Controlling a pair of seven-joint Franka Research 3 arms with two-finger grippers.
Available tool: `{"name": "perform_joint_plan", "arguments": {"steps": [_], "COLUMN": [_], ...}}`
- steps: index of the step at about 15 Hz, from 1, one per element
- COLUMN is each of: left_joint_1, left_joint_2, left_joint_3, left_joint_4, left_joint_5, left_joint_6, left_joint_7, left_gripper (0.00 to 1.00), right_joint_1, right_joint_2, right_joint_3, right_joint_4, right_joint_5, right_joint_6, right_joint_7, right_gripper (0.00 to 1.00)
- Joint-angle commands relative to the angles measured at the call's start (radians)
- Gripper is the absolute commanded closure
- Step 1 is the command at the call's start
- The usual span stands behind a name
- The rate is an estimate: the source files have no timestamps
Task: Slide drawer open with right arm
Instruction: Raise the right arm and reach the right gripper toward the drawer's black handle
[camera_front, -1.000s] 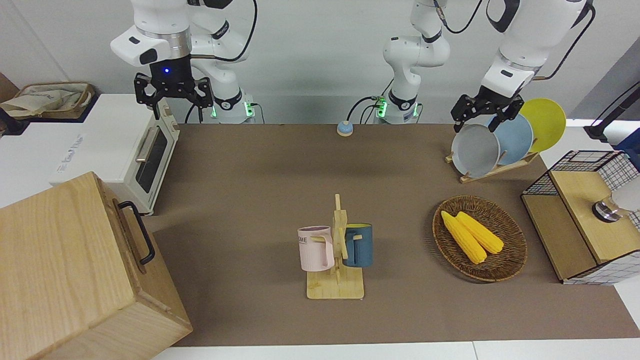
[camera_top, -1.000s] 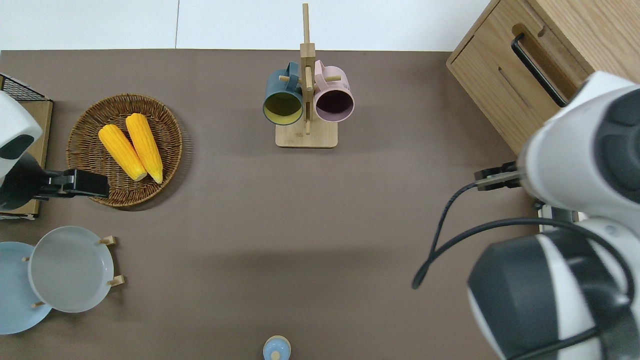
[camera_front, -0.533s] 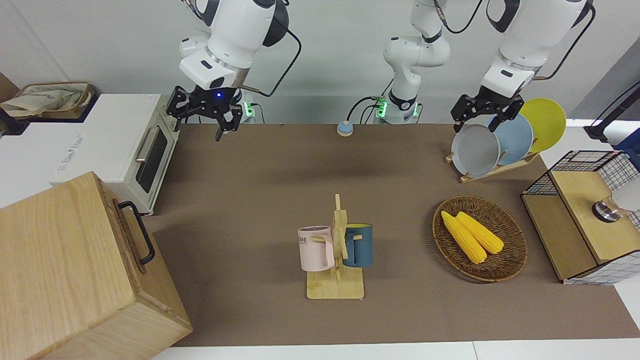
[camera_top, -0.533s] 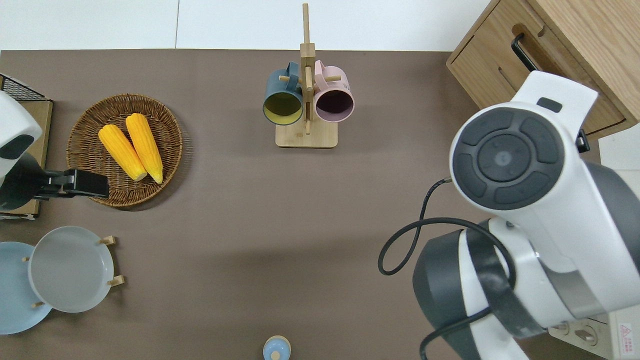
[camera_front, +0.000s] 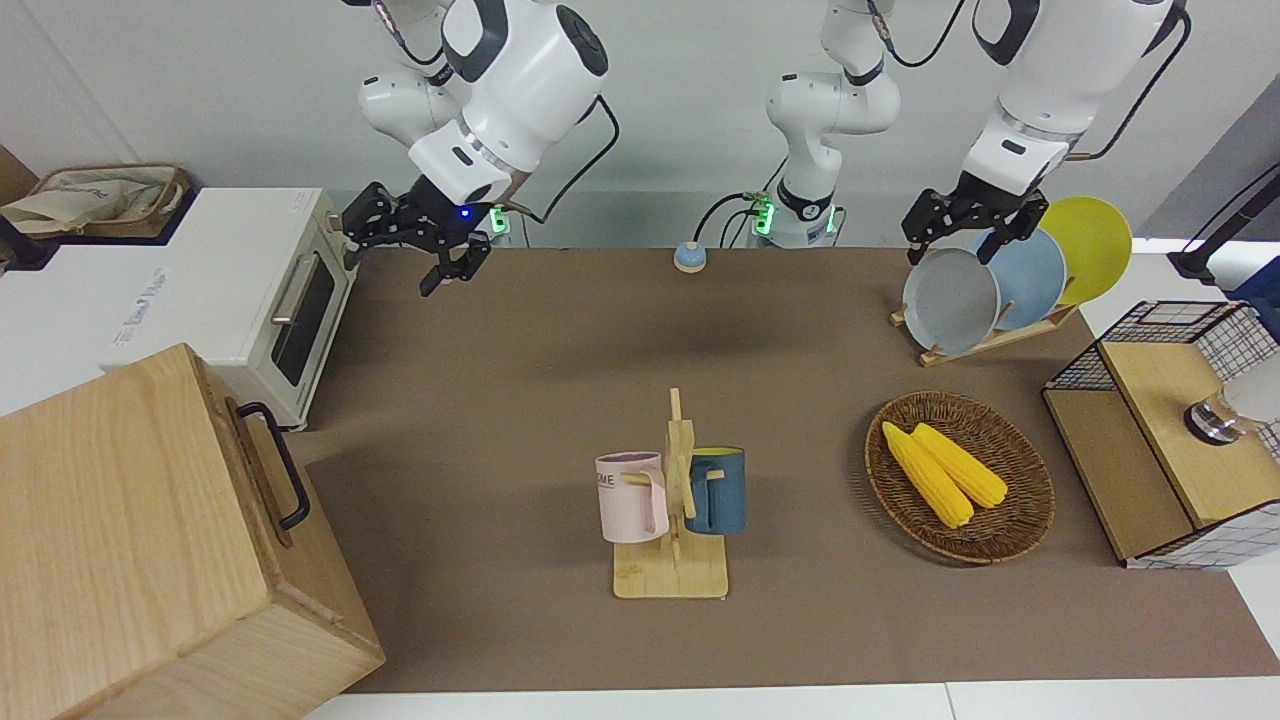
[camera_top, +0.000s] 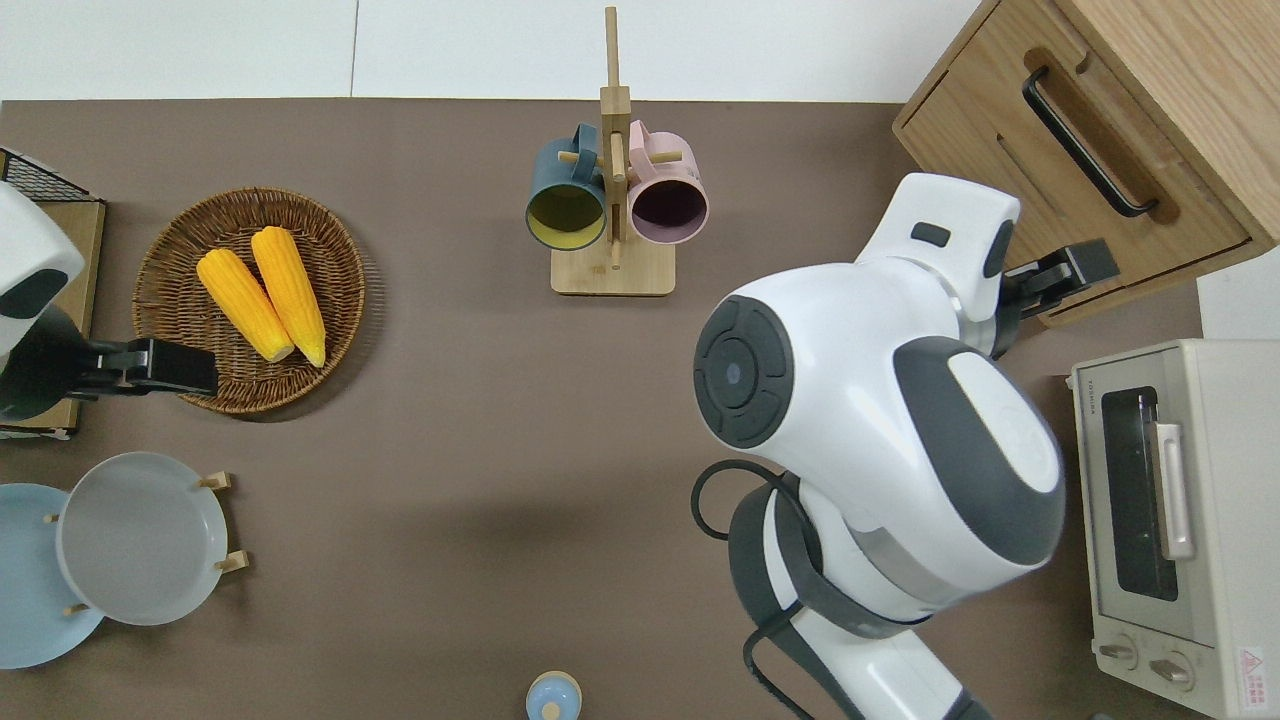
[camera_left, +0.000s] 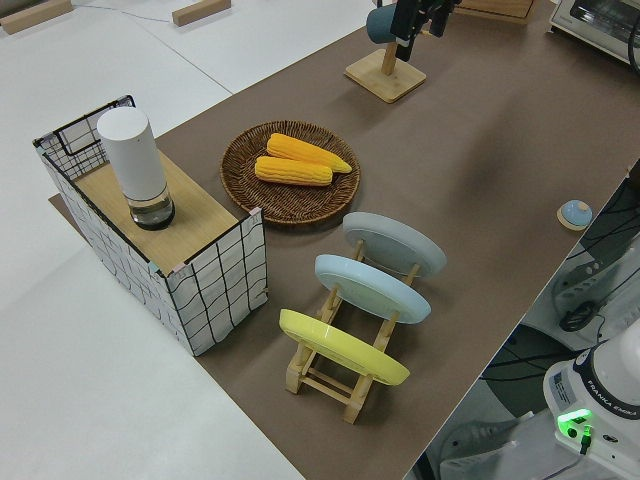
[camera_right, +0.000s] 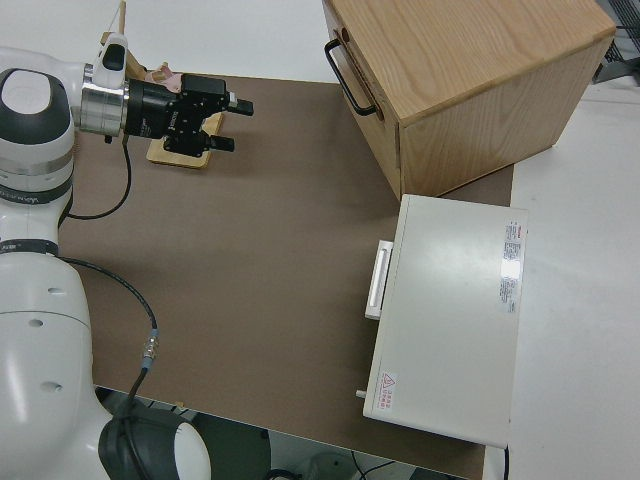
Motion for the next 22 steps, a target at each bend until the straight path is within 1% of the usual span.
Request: {"name": "perform_joint_plan", "arguments": {"steps": [1,3,5,6,8,10,12,15,19,22], "left_joint_1": [-0.002,-0.002,-0.002,-0.002,-0.002,-0.002,-0.002,-0.002,-0.002,-0.002], "left_joint_2": [-0.008,-0.008,-0.008,-0.008,-0.008,-0.008,-0.008,-0.008,-0.008,-0.008], "left_joint_3": [0.003,0.003,0.003,0.003,0.003,0.003,0.003,0.003,0.003,0.003], "left_joint_4": [0.002,0.002,0.002,0.002,0.002,0.002,0.002,0.002,0.002,0.002], "left_joint_5": [0.013,0.013,0.013,0.013,0.013,0.013,0.013,0.013,0.013,0.013], "left_joint_6": [-0.014,-0.014,-0.014,-0.013,-0.014,-0.014,-0.014,-0.014,-0.014,-0.014], "left_joint_7": [0.001,0.001,0.001,0.001,0.000,0.001,0.001,0.001,0.001,0.001], "left_gripper": [0.00,0.00,0.00,0.00,0.00,0.00,0.00,0.00,0.00,0.00], "right_joint_1": [0.015,0.032,0.042,0.057,0.059,0.057,0.057,0.046,0.028,0.016], "right_joint_2": [0.054,0.092,0.115,0.138,0.163,0.172,0.181,0.186,0.194,0.211], "right_joint_3": [0.027,0.030,0.035,0.036,0.036,0.038,0.039,0.039,0.038,0.035], "right_joint_4": [-0.012,-0.023,-0.047,-0.055,-0.057,-0.057,-0.058,-0.083,-0.083,-0.083], "right_joint_5": [-0.140,-0.203,-0.259,-0.302,-0.362,-0.410,-0.425,-0.467,-0.510,-0.534], "right_joint_6": [-0.050,-0.084,-0.110,-0.123,-0.124,-0.118,-0.121,-0.113,-0.107,-0.100], "right_joint_7": [0.042,0.105,0.162,0.170,0.170,0.168,0.168,0.157,0.162,0.173], "right_gripper": [0.013,0.015,0.015,0.017,0.017,0.013,0.009,0.007,0.011,0.011]}}
